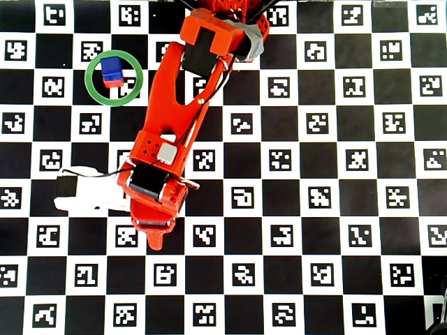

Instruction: Grab the red cube then put it in the green circle then put the blue cube on top and finally the orange cube on top

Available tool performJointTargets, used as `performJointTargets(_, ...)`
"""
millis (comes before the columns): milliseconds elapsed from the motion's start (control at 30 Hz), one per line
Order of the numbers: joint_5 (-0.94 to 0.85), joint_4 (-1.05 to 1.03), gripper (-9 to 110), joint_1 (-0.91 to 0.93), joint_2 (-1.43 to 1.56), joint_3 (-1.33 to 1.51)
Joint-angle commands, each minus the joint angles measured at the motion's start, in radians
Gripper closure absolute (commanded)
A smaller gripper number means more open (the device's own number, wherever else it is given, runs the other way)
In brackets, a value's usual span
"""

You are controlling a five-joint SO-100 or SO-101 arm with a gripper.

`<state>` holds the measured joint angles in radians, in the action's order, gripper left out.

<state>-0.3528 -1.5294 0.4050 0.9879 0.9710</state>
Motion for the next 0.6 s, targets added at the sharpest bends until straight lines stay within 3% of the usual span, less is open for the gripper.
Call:
performJointTargets(0,0.002,0.031,60,-0.011,0.031,-0.014)
performJointTargets(567,0.009,0.137,60,-0.026,-0.002,0.098)
